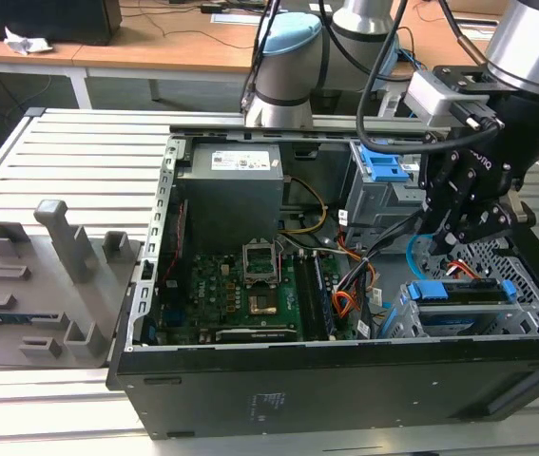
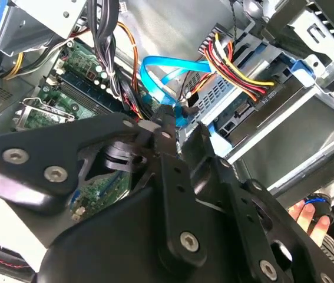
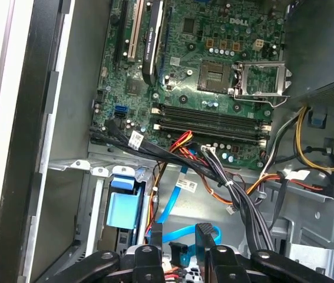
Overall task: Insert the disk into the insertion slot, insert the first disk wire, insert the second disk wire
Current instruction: 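Insert the second disk wire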
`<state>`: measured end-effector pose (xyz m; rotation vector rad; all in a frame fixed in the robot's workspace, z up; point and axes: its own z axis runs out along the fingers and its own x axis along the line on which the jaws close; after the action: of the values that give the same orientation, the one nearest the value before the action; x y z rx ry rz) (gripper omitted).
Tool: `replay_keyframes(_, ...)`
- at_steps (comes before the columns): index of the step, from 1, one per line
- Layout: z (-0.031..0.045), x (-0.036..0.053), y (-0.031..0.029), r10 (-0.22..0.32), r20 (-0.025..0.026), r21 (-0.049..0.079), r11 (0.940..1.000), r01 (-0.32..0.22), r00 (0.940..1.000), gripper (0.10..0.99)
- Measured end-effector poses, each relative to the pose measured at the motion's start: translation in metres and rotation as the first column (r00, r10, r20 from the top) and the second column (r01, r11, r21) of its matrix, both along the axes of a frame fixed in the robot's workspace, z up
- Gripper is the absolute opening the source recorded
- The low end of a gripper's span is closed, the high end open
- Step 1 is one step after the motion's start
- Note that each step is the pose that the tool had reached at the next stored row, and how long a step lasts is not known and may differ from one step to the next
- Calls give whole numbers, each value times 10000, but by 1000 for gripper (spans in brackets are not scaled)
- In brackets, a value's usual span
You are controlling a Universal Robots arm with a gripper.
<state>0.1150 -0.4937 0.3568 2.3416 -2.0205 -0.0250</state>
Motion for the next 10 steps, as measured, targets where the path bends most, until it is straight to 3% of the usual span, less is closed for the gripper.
replay_keyframes(3,0,0,0,0,0,-6,10000,0,10000,165)
replay_keyframes(6,0,0,0,0,0,-13,10000,0,10000,161)
replay_keyframes(9,1,0,-119,0,0,-15,10000,0,10000,161)
replay_keyframes(10,0,0,-229,0,0,-14,10000,0,10000,161)
